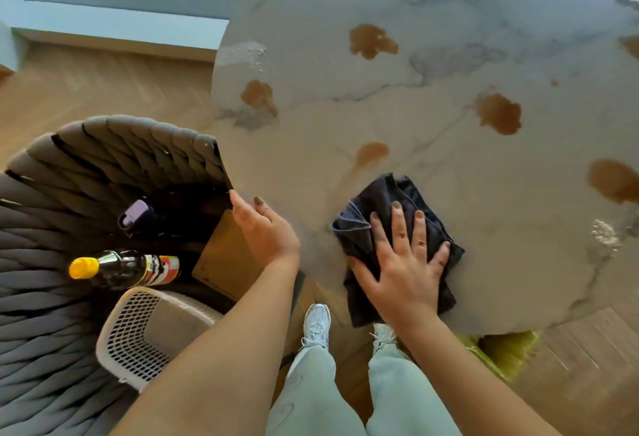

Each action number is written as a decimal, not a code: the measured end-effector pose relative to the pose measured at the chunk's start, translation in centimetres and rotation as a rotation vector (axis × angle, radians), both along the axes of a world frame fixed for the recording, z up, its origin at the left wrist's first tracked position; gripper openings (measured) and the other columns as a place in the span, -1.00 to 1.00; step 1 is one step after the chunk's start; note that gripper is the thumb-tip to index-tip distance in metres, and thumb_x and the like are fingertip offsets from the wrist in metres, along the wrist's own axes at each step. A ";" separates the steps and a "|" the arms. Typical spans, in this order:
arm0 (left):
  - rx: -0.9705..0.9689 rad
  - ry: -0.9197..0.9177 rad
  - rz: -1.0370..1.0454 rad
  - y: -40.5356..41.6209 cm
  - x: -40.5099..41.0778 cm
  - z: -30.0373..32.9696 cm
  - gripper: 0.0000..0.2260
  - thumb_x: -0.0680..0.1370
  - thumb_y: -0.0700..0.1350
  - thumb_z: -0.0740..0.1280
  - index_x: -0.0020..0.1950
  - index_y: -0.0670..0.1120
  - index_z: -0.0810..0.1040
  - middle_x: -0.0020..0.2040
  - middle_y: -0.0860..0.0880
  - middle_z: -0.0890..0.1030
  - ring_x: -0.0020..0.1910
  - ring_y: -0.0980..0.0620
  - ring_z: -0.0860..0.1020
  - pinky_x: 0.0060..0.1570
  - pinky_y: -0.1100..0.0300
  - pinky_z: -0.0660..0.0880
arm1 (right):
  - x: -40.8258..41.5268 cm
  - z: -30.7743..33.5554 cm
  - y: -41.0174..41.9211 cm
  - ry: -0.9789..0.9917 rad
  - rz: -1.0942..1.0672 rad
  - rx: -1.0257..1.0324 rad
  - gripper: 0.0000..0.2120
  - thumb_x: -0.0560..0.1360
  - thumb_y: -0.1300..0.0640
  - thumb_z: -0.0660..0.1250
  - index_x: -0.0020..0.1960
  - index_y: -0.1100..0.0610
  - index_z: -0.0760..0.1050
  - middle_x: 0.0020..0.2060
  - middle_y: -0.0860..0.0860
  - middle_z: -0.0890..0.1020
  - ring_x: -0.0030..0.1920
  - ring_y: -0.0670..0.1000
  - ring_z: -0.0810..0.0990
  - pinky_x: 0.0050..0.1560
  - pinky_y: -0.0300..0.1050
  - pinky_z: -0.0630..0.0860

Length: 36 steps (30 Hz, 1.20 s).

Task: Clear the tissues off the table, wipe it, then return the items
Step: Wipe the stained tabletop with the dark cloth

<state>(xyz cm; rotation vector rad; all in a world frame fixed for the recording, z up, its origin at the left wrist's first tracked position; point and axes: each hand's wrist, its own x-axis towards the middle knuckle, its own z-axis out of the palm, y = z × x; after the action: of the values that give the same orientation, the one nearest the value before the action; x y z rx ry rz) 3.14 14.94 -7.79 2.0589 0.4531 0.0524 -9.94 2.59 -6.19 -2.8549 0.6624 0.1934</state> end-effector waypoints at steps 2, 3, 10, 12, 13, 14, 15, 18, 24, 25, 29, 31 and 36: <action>-0.003 0.006 0.016 0.1 0.1 -0.2 -0.58 0.65 -0.04 0.01 0.50 0.00 0.04 0.48 -0.07 0.19 0.39 -0.05 0.31 0.26 0.03 0.43 | -0.5 0.2 -3.5 0.027 -0.133 -0.004 -0.31 0.42 -0.37 -0.04 0.48 -0.10 0.06 0.51 0.03 0.04 0.49 0.20 -0.05 0.26 0.49 0.00; -0.004 0.007 0.020 0.1 0.2 -0.3 -0.58 0.65 -0.04 0.01 0.50 0.00 0.04 0.48 -0.07 0.20 0.39 -0.05 0.31 0.25 0.00 0.43 | 0.4 0.4 -5.2 0.048 -0.210 0.008 -0.30 0.42 -0.38 -0.04 0.48 -0.11 0.04 0.52 0.03 0.00 0.49 0.20 -0.08 0.27 0.50 -0.02; 0.006 -0.002 0.005 0.3 0.3 -0.5 -0.58 0.65 -0.07 0.01 0.50 -0.02 0.03 0.48 -0.08 0.20 0.40 -0.05 0.28 0.29 -0.04 0.39 | 13.1 0.4 -5.1 0.015 -0.151 0.016 -0.26 0.45 -0.38 -0.02 0.50 -0.03 -0.04 0.51 0.09 -0.09 0.48 0.27 -0.15 0.28 0.48 -0.09; 0.005 -0.001 -0.004 0.3 0.3 -0.5 -0.58 0.65 -0.08 0.02 0.50 -0.03 0.03 0.48 -0.09 0.18 0.41 -0.06 0.27 0.30 -0.05 0.38 | 11.0 0.3 -2.5 -0.030 0.093 0.027 -0.29 0.44 -0.35 0.04 0.49 -0.04 0.06 0.52 0.06 -0.01 0.49 0.24 -0.10 0.28 0.47 -0.06; 0.007 -0.003 -0.010 0.4 0.3 -0.5 -0.57 0.64 -0.09 0.02 0.51 -0.04 0.03 0.48 -0.10 0.18 0.42 -0.06 0.26 0.31 -0.05 0.37 | 9.1 0.3 -1.9 -0.048 0.185 0.015 -0.31 0.43 -0.34 0.05 0.47 -0.05 0.13 0.51 0.04 0.06 0.49 0.23 -0.04 0.28 0.47 0.00; 0.009 -0.005 -0.014 0.4 0.3 -0.5 -0.57 0.64 -0.09 0.02 0.51 -0.03 0.02 0.48 -0.10 0.17 0.42 -0.06 0.26 0.32 -0.06 0.36 | 7.0 0.3 -1.9 -0.055 0.242 -0.001 -0.33 0.42 -0.35 0.04 0.45 -0.07 0.18 0.50 0.02 0.11 0.49 0.20 0.01 0.28 0.46 0.05; 0.008 -0.005 -0.015 0.4 0.4 -0.6 -0.57 0.64 -0.09 0.01 0.51 -0.03 0.02 0.49 -0.10 0.17 0.42 -0.06 0.26 0.32 -0.06 0.36 | 5.2 0.4 -2.6 -0.037 0.263 -0.016 -0.34 0.42 -0.36 0.03 0.44 -0.09 0.20 0.50 -0.01 0.12 0.49 0.17 0.03 0.29 0.45 0.08; 0.016 -0.007 -0.012 0.4 0.3 -0.6 -0.57 0.65 -0.09 0.01 0.51 -0.03 0.02 0.48 -0.10 0.18 0.42 -0.05 0.26 0.32 -0.05 0.36 | 3.9 0.6 -7.4 0.022 0.147 -0.017 -0.32 0.40 -0.40 -0.03 0.46 -0.15 0.10 0.51 -0.07 0.02 0.51 0.09 -0.08 0.32 0.42 0.00; 0.319 -0.041 -0.106 0.2 0.3 -0.2 -0.56 0.64 -0.09 0.01 0.50 -0.17 0.06 0.51 -0.19 0.10 0.46 -0.11 0.16 0.39 0.03 0.23 | 13.9 0.9 -7.0 0.050 0.051 0.042 -0.28 0.44 -0.41 -0.05 0.50 -0.13 -0.11 0.51 -0.02 -0.18 0.48 0.19 -0.26 0.31 0.46 -0.16; 0.413 -0.029 -0.139 0.1 0.2 -0.1 -0.55 0.62 -0.07 0.00 0.50 -0.18 0.08 0.51 -0.20 0.07 0.47 -0.13 0.14 0.39 -0.02 0.19 | 14.1 1.0 -5.5 0.044 0.142 0.051 -0.29 0.45 -0.39 -0.05 0.49 -0.13 -0.10 0.51 -0.01 -0.17 0.48 0.20 -0.27 0.30 0.46 -0.17; 0.721 0.060 -0.379 1.0 1.1 0.6 -0.47 0.58 0.04 -0.14 0.51 -0.17 -0.03 0.53 -0.15 -0.05 0.51 -0.12 -0.05 0.41 -0.16 -0.09 | 7.4 0.6 -2.6 -0.019 0.433 0.023 -0.38 0.46 -0.36 -0.01 0.46 -0.14 0.11 0.51 -0.03 0.01 0.50 0.16 -0.09 0.33 0.46 -0.03; 0.786 0.036 -0.608 2.8 2.3 0.8 -0.46 0.55 0.11 -0.24 0.49 -0.08 -0.18 0.52 -0.05 -0.20 0.50 -0.02 -0.23 0.41 -0.08 -0.27 | 4.3 0.3 -4.6 -0.001 0.403 -0.032 -0.39 0.46 -0.35 -0.02 0.44 -0.14 0.17 0.49 -0.05 0.06 0.50 0.13 -0.01 0.33 0.43 0.02; 0.722 0.005 -0.825 5.0 3.9 1.1 -0.42 0.54 0.14 -0.24 0.51 -0.07 -0.19 0.52 -0.02 -0.27 0.47 0.06 -0.34 0.43 -0.03 -0.30 | 9.9 0.8 -7.2 0.062 -0.092 0.003 -0.35 0.48 -0.36 -0.04 0.49 -0.16 -0.09 0.51 -0.05 -0.15 0.50 0.10 -0.22 0.35 0.41 -0.11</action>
<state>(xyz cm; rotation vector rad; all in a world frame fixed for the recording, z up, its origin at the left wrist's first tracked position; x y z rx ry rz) 7.01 19.98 -6.70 2.7979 -0.5201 -0.3265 -0.02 -4.57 -5.36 -2.8182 0.8033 0.2693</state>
